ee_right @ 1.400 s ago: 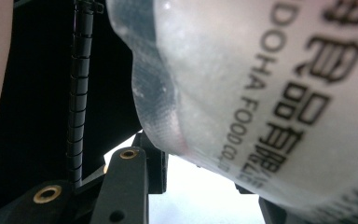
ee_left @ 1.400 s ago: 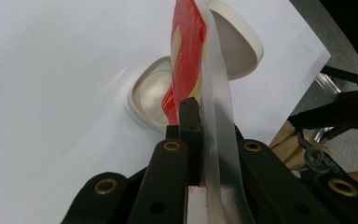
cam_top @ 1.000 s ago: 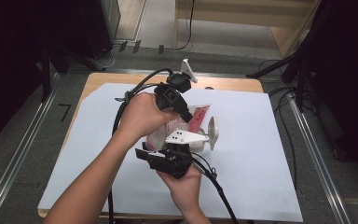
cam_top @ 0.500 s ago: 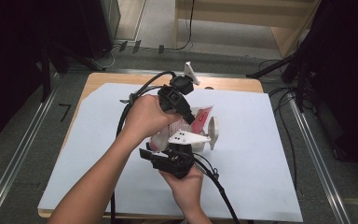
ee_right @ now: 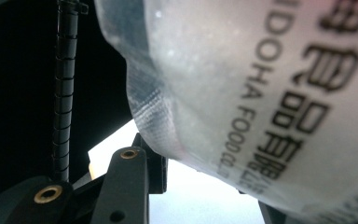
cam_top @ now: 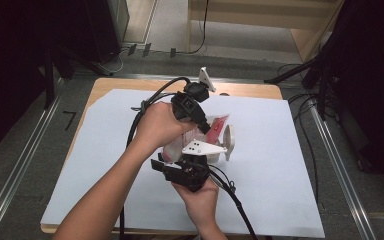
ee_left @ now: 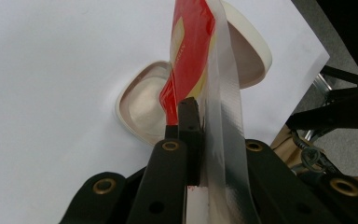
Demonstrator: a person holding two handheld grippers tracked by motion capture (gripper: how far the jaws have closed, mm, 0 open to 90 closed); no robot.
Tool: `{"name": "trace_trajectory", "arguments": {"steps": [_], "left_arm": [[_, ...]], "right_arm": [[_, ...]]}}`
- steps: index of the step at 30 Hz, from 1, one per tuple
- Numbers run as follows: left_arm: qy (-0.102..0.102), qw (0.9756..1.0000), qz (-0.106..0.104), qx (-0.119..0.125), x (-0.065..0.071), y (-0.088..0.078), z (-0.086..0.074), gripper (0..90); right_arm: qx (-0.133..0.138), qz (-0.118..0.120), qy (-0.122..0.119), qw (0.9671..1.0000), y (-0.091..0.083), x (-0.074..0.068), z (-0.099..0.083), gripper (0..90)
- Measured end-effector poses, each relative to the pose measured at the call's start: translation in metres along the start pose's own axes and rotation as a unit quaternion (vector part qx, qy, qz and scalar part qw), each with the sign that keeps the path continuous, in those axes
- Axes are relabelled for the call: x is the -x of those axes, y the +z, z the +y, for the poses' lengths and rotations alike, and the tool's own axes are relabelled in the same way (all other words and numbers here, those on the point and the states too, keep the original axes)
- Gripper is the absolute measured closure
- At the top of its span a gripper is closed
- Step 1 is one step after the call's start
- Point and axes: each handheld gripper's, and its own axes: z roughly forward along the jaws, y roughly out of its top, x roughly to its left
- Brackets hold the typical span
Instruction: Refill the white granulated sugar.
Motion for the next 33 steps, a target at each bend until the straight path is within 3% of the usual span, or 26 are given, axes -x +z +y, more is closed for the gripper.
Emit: {"name": "trace_trajectory", "arguments": {"steps": [14, 20, 33], "left_arm": [[-0.006, 1.0, -0.002, 0.003, -0.002, 0.0, -0.002, 86.4], [-0.003, 1.0, 0.001, 0.006, 0.002, -0.007, -0.002, 85.5], [-0.013, 0.9999, -0.009, 0.005, -0.001, -0.019, -0.008, 85.0]], "right_arm": [[-0.002, -0.003, -0.005, 1.0, 0.0, 0.0, 0.0, 64.5], [-0.003, 0.013, 0.007, 0.9999, -0.003, -0.004, 0.006, 62.7], [-0.007, 0.023, -0.005, 0.9997, -0.002, -0.016, 0.012, 63.5]]}}
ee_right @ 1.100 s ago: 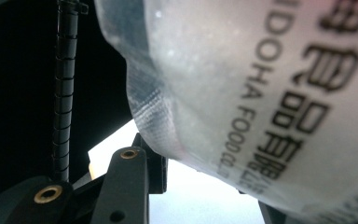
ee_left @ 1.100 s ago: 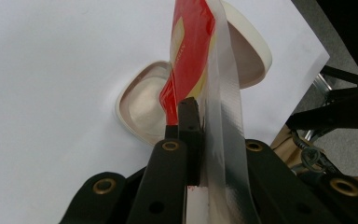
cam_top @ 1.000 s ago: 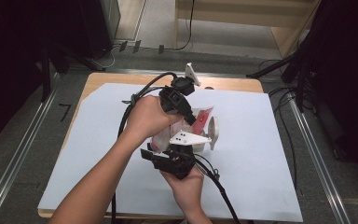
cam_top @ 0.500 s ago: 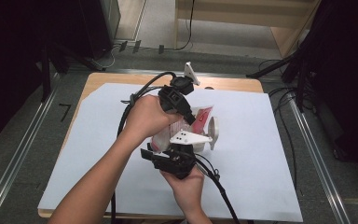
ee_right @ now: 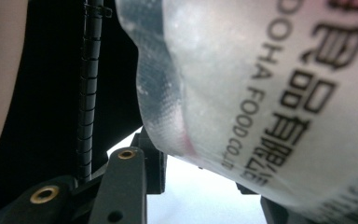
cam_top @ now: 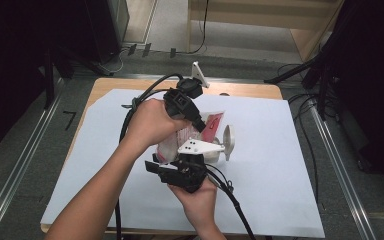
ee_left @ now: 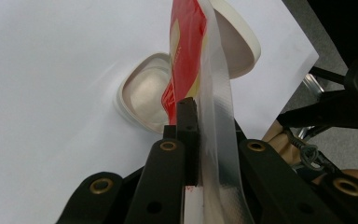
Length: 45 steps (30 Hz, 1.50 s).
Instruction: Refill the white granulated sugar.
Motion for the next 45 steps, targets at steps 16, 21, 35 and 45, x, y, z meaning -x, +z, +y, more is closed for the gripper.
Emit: {"name": "trace_trajectory", "arguments": {"steps": [16, 21, 35, 45], "left_arm": [[0.005, 1.0, 0.002, -0.007, 0.001, -0.003, 0.002, 85.1], [0.004, 1.0, -0.001, -0.005, 0.001, -0.003, 0.002, 85.1], [0.012, 0.9999, 0.003, -0.002, 0.002, -0.004, 0.0, 85.1], [0.03, 0.9991, 0.007, 0.03, 0.0, -0.009, -0.027, 84.8]], "right_arm": [[-0.006, 0.0, -0.001, 1.0, -0.001, -0.003, 0.004, 63.9], [-0.007, -0.002, -0.002, 1.0, -0.001, -0.005, 0.004, 61.6], [-0.007, -0.003, -0.011, 0.9999, 0.001, -0.007, 0.003, 59.2], [-0.024, -0.013, -0.044, 0.9987, 0.012, -0.011, -0.006, 60.0]]}}
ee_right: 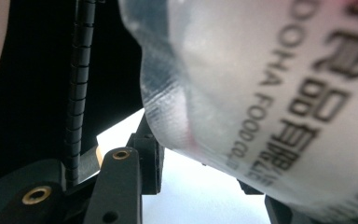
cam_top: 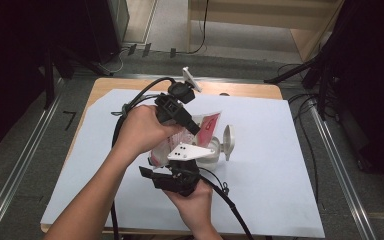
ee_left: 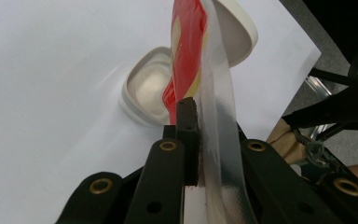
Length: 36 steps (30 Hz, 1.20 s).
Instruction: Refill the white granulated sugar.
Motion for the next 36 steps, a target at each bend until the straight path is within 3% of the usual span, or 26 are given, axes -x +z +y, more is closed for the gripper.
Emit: {"name": "trace_trajectory", "arguments": {"steps": [7, 21, 36], "left_arm": [[0.003, 0.9998, -0.012, 0.015, -0.006, -0.001, -0.018, 84.3], [0.01, 0.9989, -0.028, 0.035, -0.011, 0.0, -0.037, 85.0], [0.01, 0.9963, -0.052, 0.067, -0.022, 0.002, -0.062, 86.2]], "right_arm": [[-0.011, 0.004, -0.012, 0.9999, 0.006, -0.001, -0.007, 61.1], [-0.032, 0.011, -0.036, 0.9988, 0.011, 0.001, -0.02, 60.9], [-0.058, 0.01, -0.057, 0.9966, 0.018, 0.001, -0.029, 61.7]]}}
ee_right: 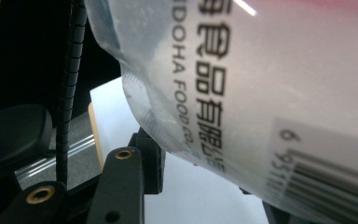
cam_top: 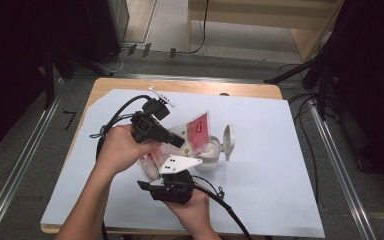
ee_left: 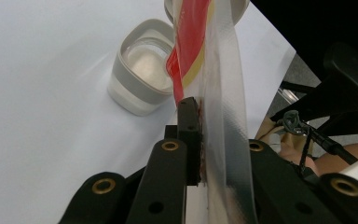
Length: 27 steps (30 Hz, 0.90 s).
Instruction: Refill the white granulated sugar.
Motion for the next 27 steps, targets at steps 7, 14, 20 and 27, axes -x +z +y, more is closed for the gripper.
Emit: {"name": "trace_trajectory", "arguments": {"steps": [7, 14, 20, 27], "left_arm": [[0.006, 0.9999, -0.003, 0.009, -0.001, 0.0, -0.003, 87.5], [0.001, 0.9997, -0.017, 0.019, -0.003, -0.001, -0.007, 88.8], [-0.002, 0.9994, -0.022, 0.027, -0.005, -0.002, -0.009, 89.0], [0.0, 0.9993, -0.015, 0.033, -0.005, -0.006, -0.011, 88.8]], "right_arm": [[-0.001, -0.008, 0.011, 0.9999, -0.001, 0.004, -0.004, 61.4], [0.004, -0.011, 0.018, 0.9998, -0.002, 0.009, -0.007, 60.8], [0.005, -0.015, 0.014, 0.9998, -0.002, 0.01, -0.007, 61.0], [0.011, -0.02, 0.016, 0.9996, -0.003, 0.014, -0.009, 61.0]]}}
